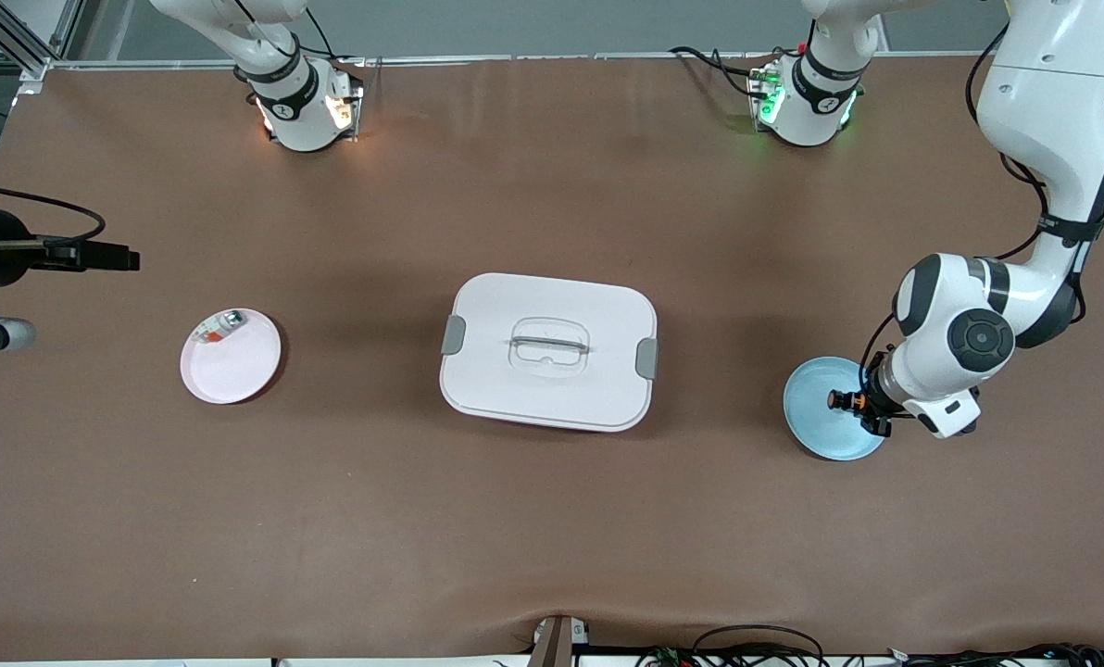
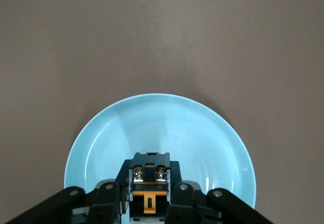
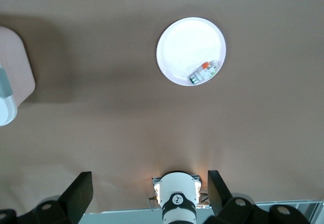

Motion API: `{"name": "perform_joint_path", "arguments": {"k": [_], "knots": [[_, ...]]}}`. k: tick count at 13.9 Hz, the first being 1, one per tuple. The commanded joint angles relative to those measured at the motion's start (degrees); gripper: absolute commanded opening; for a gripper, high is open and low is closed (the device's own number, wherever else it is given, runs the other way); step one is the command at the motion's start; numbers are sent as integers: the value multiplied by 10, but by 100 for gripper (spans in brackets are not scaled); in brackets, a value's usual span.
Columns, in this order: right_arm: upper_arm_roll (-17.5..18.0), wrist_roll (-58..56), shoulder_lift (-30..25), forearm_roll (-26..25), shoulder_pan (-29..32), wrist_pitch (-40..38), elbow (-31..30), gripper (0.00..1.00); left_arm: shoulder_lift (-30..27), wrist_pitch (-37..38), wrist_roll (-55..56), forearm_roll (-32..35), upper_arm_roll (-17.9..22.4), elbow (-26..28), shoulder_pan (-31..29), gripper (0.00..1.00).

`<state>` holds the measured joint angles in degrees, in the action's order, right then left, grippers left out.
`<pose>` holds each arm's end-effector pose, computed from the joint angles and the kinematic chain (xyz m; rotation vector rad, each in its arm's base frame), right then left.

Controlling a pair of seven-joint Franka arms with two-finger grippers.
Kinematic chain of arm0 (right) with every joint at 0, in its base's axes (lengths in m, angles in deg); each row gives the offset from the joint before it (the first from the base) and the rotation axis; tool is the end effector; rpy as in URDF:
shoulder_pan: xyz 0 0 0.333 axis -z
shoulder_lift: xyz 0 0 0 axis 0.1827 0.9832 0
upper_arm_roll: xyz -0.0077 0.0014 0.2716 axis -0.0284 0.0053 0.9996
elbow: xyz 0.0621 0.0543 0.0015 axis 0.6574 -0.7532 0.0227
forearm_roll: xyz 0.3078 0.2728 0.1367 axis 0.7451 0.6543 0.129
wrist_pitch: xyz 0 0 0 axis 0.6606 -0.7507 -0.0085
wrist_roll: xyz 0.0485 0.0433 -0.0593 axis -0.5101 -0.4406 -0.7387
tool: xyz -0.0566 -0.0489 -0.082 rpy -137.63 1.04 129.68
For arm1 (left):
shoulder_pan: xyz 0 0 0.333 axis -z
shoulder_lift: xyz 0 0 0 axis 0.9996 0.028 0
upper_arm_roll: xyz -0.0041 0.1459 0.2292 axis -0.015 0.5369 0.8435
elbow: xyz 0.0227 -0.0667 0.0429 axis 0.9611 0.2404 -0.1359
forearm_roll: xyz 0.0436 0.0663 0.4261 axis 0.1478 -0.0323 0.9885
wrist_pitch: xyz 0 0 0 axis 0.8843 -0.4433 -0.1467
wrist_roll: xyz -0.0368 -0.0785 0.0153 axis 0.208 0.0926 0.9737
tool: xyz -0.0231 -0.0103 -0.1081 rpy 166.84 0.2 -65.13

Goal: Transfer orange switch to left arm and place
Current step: 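Lower the switch onto the blue plate and open the left gripper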

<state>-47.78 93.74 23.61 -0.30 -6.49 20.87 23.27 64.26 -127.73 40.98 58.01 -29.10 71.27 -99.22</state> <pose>0.6304 -0.0069 0.5583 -3.0526 0.1518 0.5742 0.6418 -0.0368 0.1518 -2.4001 -1.9159 -0.0703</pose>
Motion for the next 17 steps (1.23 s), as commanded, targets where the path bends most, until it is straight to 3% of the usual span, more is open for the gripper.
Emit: {"name": "perform_joint_path", "arguments": {"k": [1,6,11,14,15,16,17], "knots": [[1,5,-23,-8,14,11,-28,100,7,-9,12,14,-6,2,-6,0],[3,8,-46,-14,12,60,-57,100,16,-9,22,11,-6,6,-7,0],[5,8,-58,-14,8,59,-69,100,22,-9,21,13,-6,7,-8,0],[5,8,-96,-12,8,88,-127,100,22,-9,19,13,-6,7,-8,0],[5,8,-121,-12,8,111,-163,100,22,-9,19,13,-6,7,-8,5],[6,9,-140,-12,8,130,-194,100,22,-9,17,14,-6,7,-8,21],[6,9,-153,-11,8,140,-213,100,22,-9,13,14,-6,7,-8,49]]}}
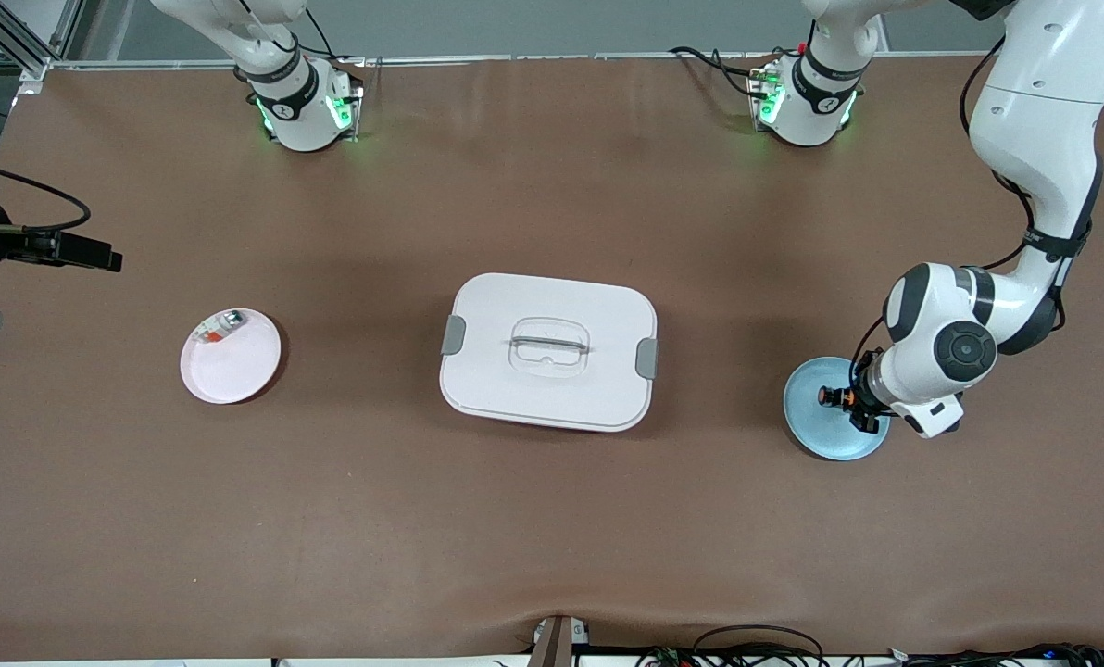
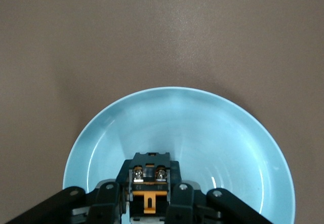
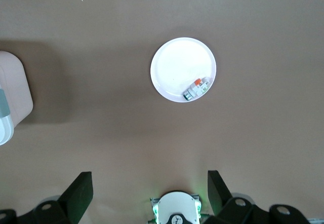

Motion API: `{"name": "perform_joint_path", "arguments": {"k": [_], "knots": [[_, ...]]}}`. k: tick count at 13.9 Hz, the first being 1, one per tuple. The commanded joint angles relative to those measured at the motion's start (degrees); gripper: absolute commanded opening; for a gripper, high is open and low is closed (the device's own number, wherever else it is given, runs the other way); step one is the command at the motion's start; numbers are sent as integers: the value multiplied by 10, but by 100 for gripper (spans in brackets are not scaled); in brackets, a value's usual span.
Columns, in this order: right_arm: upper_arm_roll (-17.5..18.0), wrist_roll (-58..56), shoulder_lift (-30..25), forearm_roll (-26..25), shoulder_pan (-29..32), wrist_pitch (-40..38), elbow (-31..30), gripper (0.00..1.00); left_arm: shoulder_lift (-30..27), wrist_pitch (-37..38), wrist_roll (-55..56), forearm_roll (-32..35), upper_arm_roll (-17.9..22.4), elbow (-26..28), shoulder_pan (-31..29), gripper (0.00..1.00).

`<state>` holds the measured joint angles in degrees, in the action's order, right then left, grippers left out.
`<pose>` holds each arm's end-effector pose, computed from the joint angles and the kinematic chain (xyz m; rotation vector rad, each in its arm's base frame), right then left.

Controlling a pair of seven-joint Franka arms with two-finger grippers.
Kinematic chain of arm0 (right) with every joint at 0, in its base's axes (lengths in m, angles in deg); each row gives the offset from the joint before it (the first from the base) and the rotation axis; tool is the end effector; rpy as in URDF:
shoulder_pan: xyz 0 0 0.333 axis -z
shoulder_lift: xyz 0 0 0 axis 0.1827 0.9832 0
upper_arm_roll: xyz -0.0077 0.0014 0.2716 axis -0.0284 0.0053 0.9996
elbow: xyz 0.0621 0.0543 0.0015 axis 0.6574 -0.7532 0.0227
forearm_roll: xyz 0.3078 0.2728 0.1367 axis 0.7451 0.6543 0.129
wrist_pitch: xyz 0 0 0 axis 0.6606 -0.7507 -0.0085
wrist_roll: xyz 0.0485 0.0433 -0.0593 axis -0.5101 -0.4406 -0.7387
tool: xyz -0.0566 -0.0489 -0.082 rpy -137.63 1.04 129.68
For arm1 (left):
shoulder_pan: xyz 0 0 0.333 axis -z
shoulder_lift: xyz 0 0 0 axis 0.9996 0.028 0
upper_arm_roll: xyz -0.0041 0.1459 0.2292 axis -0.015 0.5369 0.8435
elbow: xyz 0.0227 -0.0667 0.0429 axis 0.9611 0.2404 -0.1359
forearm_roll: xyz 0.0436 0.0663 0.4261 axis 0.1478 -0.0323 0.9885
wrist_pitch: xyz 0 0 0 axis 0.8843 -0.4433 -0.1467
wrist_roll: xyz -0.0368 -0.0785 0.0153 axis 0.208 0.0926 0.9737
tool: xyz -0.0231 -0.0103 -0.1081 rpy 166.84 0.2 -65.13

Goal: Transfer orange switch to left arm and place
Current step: 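Lower the switch onto the blue plate and open the left gripper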

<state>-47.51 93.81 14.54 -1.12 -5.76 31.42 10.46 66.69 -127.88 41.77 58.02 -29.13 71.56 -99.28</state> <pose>0.6172 -0.0100 0.5622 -3.0959 0.1771 0.3926 0.6320 -0.0384 0.1237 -2.3735 -1.9172 -0.0100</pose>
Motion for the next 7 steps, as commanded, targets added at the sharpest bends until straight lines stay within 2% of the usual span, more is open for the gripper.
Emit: {"name": "perform_joint_path", "arguments": {"k": [1,2,5,7], "knots": [[3,9,-66,1,2,37,-89,100,-3,-7,4,14,-6,4,-7,80],[3,9,-68,8,2,37,-90,100,-3,-6,9,13,-6,4,-6,100],[3,10,-79,12,2,46,-100,100,-11,1,3,13,-6,1,-7,100],[3,16,-105,12,2,70,-137,100,-12,7,7,13,-7,-4,-5,100]]}}
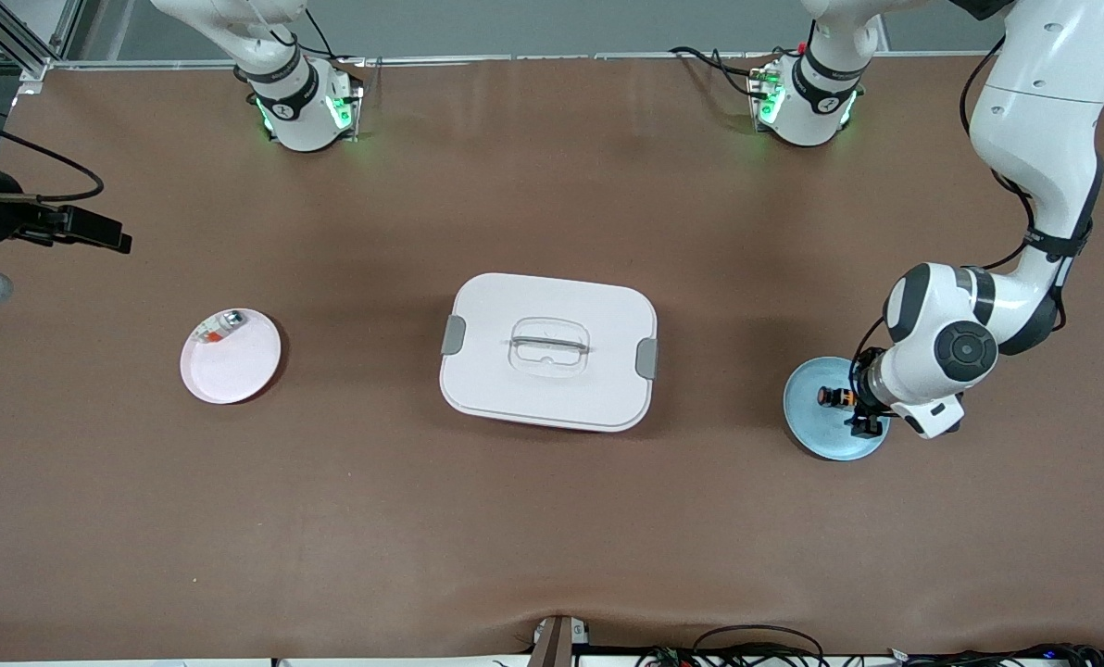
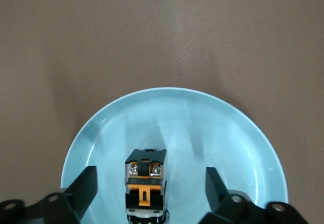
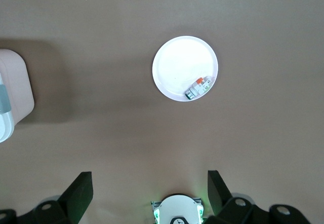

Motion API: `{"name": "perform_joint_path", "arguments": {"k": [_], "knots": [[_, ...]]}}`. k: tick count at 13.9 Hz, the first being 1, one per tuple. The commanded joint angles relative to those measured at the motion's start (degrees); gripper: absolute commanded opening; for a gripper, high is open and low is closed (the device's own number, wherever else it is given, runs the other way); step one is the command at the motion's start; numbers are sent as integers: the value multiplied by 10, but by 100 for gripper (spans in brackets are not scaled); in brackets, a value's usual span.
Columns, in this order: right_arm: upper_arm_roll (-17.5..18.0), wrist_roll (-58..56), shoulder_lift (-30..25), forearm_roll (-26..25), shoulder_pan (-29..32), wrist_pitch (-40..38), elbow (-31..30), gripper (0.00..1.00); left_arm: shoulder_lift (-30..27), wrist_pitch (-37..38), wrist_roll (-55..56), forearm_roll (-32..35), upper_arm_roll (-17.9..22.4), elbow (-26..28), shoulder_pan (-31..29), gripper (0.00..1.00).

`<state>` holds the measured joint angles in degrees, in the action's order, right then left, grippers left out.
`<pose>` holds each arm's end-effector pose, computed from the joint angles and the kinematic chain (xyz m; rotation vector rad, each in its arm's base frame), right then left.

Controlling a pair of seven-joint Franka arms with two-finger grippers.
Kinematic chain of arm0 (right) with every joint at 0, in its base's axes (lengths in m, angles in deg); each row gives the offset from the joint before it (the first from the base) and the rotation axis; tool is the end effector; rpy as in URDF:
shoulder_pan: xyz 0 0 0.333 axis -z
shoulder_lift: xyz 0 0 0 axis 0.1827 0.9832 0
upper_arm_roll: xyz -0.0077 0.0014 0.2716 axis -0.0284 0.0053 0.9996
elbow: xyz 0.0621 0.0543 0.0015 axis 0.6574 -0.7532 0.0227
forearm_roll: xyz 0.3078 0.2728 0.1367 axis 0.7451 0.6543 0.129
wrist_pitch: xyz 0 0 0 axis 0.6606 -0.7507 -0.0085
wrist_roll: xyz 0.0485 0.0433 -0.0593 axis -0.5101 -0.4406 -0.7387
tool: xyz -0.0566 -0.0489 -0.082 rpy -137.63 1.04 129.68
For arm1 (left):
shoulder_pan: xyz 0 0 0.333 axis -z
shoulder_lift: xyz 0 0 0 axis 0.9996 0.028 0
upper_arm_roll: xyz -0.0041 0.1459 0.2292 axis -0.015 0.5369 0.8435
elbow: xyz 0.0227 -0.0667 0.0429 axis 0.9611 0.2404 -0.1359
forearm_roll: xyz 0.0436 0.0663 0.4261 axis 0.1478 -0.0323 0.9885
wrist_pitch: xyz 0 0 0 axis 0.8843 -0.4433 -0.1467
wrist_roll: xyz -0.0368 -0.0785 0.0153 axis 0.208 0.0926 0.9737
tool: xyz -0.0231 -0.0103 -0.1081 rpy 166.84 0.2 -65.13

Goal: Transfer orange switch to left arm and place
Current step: 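Lower the switch onto the blue plate and open the left gripper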

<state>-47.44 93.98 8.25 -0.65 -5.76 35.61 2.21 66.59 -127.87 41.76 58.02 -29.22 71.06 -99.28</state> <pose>0.5980 -0.0054 0.5640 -3.1010 0.1790 0.3326 0.6358 -0.0388 0.1285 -2.3788 -1.9218 -0.0216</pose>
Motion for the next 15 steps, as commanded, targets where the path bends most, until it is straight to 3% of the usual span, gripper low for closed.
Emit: {"name": "perform_joint_path", "arguments": {"k": [1,4,9,13,15], "knots": [[2,25,-57,8,2,45,-79,100,-12,17,3,12,-6,-1,-1,100],[2,33,-80,8,2,65,-110,100,-31,40,-58,10,-9,0,-1,100],[2,33,-86,11,2,72,-116,100,-49,42,-331,2,-9,4,-3,100],[2,34,-126,11,2,115,-177,100,-52,41,-530,-32,-10,6,-3,100],[2,34,-128,11,2,115,-178,100,-54,41,-612,-43,-10,6,-3,100]]}}
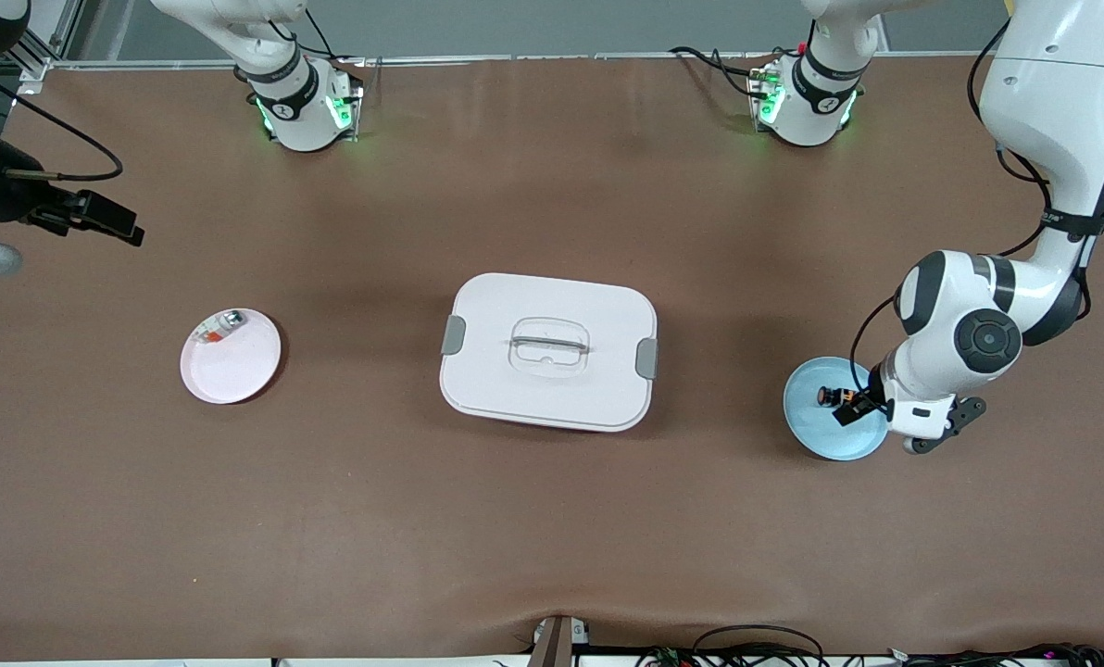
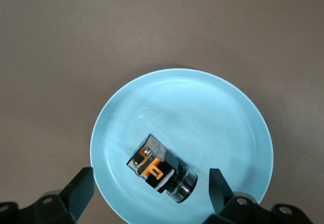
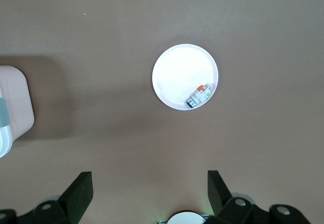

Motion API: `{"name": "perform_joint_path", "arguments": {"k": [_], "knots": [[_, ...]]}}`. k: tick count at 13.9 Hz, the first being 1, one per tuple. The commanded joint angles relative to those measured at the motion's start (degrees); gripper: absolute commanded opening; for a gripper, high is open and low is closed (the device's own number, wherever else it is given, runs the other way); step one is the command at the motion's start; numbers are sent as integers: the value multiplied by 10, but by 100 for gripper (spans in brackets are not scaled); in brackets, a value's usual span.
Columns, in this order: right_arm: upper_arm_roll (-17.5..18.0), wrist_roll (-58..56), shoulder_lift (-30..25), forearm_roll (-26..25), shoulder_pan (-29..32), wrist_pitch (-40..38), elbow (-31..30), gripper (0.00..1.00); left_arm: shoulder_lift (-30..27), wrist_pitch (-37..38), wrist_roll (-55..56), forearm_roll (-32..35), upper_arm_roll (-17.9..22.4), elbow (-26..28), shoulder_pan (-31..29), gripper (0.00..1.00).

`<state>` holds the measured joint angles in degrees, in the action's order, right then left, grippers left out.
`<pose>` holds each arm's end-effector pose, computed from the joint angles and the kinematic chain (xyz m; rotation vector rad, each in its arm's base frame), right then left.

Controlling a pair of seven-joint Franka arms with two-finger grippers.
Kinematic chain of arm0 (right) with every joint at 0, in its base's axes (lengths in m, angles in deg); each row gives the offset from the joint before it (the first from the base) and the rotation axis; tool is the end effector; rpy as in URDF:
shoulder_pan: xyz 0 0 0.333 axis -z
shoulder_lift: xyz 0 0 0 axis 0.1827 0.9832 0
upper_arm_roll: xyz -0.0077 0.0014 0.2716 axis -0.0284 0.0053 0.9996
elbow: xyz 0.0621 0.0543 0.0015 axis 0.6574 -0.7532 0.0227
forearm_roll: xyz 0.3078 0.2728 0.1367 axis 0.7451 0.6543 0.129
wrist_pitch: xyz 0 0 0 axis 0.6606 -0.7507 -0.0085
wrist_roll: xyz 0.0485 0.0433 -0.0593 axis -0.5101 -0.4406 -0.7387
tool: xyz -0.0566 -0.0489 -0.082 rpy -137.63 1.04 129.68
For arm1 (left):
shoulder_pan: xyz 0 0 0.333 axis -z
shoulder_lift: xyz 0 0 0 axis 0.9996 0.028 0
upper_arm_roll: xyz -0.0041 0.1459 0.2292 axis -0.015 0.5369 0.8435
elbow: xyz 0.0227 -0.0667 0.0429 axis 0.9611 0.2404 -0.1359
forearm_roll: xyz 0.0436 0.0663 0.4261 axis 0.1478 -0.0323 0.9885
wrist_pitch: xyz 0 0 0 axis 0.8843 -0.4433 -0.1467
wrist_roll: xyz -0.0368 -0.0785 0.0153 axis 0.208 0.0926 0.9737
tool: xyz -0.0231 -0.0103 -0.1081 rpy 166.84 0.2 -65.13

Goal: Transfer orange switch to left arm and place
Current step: 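Lower the switch onto the blue plate and open the left gripper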

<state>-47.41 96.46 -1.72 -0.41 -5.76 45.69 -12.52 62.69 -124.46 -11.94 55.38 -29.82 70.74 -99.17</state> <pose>0.5695 -0.0015 0.5503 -3.1144 0.2520 0.1892 0.6431 -0.0430 0.1691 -2.9952 -0.6841 0.0280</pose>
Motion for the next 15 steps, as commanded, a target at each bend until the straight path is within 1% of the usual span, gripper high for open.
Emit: {"name": "perform_joint_path", "arguments": {"k": [1,3,7,11,14,15], "knots": [[2,9,-30,10,2,14,-31,100,-16,6,-108,-26,-4,8,-4,100],[2,15,-32,10,2,21,-32,100,-20,6,-169,-54,-3,8,-3,100],[2,38,-37,13,2,41,-31,100,-24,4,-300,-70,-3,4,-3,100],[2,38,-37,13,3,57,-32,100,-35,8,-304,-77,-1,-1,-7,100],[2,36,-37,13,2,67,-31,100,-66,12,-308,-73,-3,1,-24,100],[2,35,-37,13,2,69,-32,100,-79,32,-308,-74,-3,0,-24,100]]}}
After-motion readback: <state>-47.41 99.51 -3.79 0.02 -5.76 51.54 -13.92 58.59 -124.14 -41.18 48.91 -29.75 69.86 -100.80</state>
